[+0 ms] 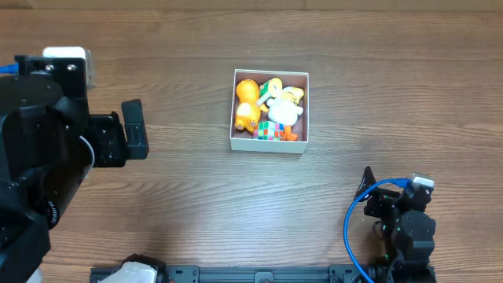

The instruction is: Pack container

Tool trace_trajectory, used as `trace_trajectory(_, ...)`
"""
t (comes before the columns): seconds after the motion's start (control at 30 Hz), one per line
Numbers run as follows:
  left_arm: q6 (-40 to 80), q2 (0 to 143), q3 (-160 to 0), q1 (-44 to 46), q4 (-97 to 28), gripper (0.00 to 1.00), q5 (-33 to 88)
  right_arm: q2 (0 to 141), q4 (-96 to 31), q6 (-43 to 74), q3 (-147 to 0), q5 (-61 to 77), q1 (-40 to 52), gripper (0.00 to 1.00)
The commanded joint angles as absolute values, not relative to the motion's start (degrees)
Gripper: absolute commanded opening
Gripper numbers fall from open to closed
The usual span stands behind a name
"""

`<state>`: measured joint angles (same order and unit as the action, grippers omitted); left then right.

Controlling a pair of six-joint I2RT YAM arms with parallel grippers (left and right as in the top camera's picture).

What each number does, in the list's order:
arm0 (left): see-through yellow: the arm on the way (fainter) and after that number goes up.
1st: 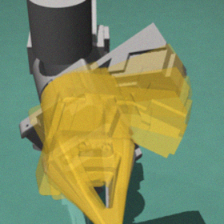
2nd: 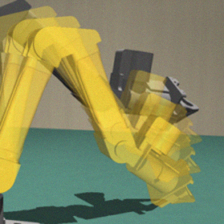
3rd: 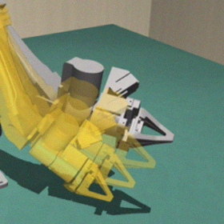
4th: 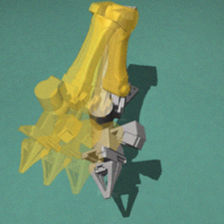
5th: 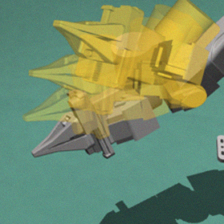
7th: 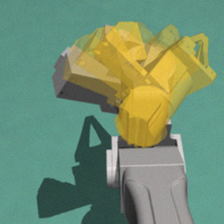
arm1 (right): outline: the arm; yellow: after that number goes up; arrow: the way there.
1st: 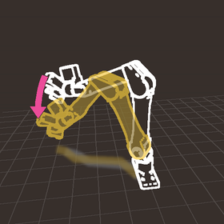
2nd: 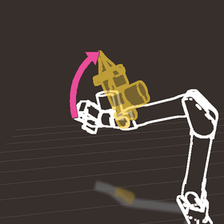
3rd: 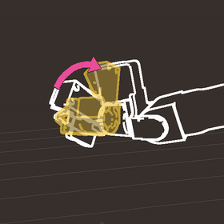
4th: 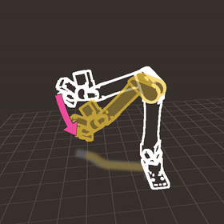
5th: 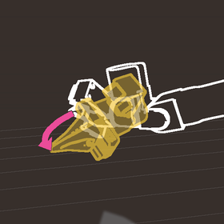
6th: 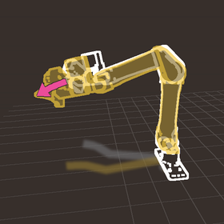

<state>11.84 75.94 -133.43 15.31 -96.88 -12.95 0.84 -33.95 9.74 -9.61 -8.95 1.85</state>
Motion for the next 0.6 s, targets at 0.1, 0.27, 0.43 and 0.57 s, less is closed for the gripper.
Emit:
trace_trajectory(0.1, 11.11, 76.09, -133.23, 15.00, -96.77, 1.00, -13.93, 0.16, -33.52, 9.13, -8.84, -8.73, 1.48, 1.00)
trace_trajectory(0.27, 11.11, 76.09, -133.23, 15.00, -96.79, 1.00, -13.93, 0.16, -33.52, 9.15, -8.86, -8.73, 1.48, 1.00)
trace_trajectory(0.43, 11.11, 76.09, -133.23, 15.00, -96.79, 1.00, -13.93, 0.16, -33.52, 9.13, -8.86, -8.73, 1.48, 1.00)
trace_trajectory(0.57, 11.14, 76.44, -133.23, 15.00, -96.77, 1.00, -13.93, 0.16, -33.52, 9.13, -8.86, -8.73, 1.48, 1.00)
